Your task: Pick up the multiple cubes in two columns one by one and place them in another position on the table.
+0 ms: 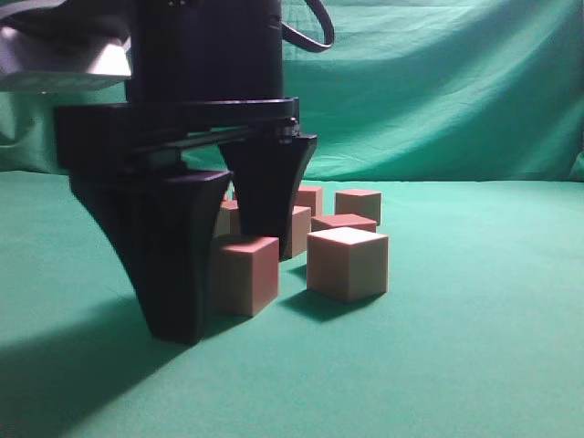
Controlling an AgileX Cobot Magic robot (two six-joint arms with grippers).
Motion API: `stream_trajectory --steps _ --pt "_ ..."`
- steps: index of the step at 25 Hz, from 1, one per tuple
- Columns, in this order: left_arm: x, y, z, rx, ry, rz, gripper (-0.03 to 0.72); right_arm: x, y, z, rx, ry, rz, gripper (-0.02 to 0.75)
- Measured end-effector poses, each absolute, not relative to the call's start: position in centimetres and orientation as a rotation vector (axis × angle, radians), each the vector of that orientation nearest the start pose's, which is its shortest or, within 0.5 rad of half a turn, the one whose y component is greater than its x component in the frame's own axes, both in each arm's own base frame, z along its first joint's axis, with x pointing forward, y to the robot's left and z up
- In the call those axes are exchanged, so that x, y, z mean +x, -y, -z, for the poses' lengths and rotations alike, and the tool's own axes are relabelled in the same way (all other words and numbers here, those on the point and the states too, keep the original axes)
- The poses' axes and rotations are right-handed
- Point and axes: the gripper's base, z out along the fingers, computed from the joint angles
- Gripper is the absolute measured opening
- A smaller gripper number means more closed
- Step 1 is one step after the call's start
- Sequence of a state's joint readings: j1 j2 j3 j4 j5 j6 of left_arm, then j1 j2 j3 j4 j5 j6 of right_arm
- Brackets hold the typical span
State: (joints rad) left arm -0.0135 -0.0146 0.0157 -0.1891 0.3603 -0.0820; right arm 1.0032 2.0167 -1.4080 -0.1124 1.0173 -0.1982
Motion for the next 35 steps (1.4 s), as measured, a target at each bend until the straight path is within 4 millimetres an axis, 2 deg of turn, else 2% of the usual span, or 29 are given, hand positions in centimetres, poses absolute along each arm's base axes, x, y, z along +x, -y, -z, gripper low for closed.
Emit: stream_trajectory --steps 1,2,7,10,13,14,15,18,22,24,26,31,35 --pt "5.2 0.7 -17.7 -0.180 -1.837 0.252 0.000 21.6 -32.3 -16.5 -1.808 -2.485 0.114 0.595" --pt "5.2 0.7 -17.7 -0.180 -1.837 0.252 0.000 21.6 -32.3 -16.6 -1.804 -2.484 0.109 0.637" --pt "5.2 0.7 -17.7 -0.180 -1.837 0.252 0.000 21.6 -32.3 -19.7 -1.764 -2.447 0.076 0.621" --pt "5.2 0.7 -17.7 -0.180 -1.837 0.252 0.000 21.5 -32.2 -22.8 -1.740 -2.442 0.062 0.621" --pt "5.2 0.7 -17.7 -0.180 -1.837 0.252 0.000 21.5 -32.3 -26.8 -1.693 -2.405 0.021 0.621" --pt "5.2 0.7 -17.7 -0.180 -1.837 0.252 0.000 21.6 -32.3 -28.1 -1.664 -2.383 0.000 0.579" --pt "5.2 0.7 -17.7 -0.180 -1.837 0.252 0.000 21.5 -32.2 -29.4 -1.632 -2.361 -0.023 0.559" --pt "5.2 0.7 -17.7 -0.180 -1.837 0.252 0.000 20.9 -30.7 -32.9 -1.571 -2.295 -0.022 0.564" --pt "5.2 0.7 -17.7 -0.180 -1.837 0.252 0.000 21.0 -27.0 -37.5 -1.412 -2.200 0.102 0.564" --pt "5.2 0.7 -17.7 -0.180 -1.837 0.252 0.000 21.8 -24.4 -39.2 -1.298 -2.202 0.149 0.564" --pt "5.2 0.7 -17.7 -0.180 -1.837 0.252 0.000 23.5 -21.2 -40.3 -1.148 -2.254 0.176 0.564" --pt "5.2 0.7 -17.7 -0.180 -1.837 0.252 0.000 28.8 -13.0 -40.2 -0.746 -2.441 0.278 0.564" --pt "5.2 0.7 -17.7 -0.180 -1.837 0.252 0.000 32.1 -6.4 -38.7 -0.433 -2.592 0.278 0.564"
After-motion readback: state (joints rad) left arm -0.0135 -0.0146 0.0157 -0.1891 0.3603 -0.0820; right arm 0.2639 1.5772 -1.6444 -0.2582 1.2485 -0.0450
